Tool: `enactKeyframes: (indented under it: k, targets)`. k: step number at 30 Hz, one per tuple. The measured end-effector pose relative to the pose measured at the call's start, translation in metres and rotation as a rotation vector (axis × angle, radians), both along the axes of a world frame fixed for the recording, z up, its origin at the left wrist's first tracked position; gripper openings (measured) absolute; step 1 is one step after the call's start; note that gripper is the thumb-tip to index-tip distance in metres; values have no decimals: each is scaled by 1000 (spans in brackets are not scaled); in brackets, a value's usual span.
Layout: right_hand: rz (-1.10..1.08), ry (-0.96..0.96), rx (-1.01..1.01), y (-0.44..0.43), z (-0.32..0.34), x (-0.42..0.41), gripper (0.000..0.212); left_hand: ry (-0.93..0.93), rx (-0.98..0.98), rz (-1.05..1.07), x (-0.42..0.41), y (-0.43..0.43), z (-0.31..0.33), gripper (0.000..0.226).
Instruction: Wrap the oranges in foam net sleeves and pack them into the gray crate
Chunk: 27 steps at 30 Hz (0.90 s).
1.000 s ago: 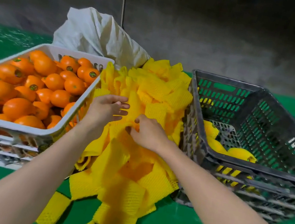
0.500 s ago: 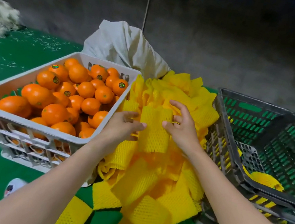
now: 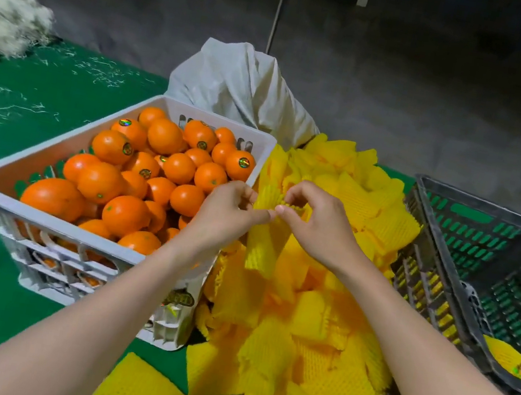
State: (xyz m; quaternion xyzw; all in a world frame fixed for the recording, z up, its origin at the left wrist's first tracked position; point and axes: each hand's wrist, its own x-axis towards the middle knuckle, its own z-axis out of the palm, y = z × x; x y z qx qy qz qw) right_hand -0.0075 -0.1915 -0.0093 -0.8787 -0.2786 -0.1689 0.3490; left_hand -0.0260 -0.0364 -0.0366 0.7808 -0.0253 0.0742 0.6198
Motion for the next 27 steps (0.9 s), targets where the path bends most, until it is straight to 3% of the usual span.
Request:
enactKeyframes:
  k: [3, 4, 6, 9, 13, 18, 20, 23, 27]
  targets:
    - [36, 60, 54, 7, 0, 8, 19, 46, -206, 44, 29, 27, 9, 10]
    - [44, 84, 61, 7, -1, 10, 19, 28, -95, 133, 43, 37, 8, 7]
    - [55, 144, 46, 6, -4, 14, 16, 12, 354, 275, 71, 53, -3, 27]
    - [71, 174, 7, 2, -6, 18, 18, 90, 786, 245, 104, 62, -25, 39]
    - [78, 178, 12, -5, -4, 19, 26, 139, 1007, 174, 127, 66, -48, 74]
    - [25, 313, 77, -13, -7, 19, 29, -32, 1033, 312, 130, 74, -53, 61]
    - [29, 333, 115, -16, -5, 16, 24, -49, 899, 390, 125, 72, -45, 62]
    - [72, 310, 168, -19, -1, 9, 14, -121, 445, 380, 111, 61, -22, 60]
    - [150, 299, 257, -20, 3, -5, 26, -14, -284, -4, 75, 32, 17, 43]
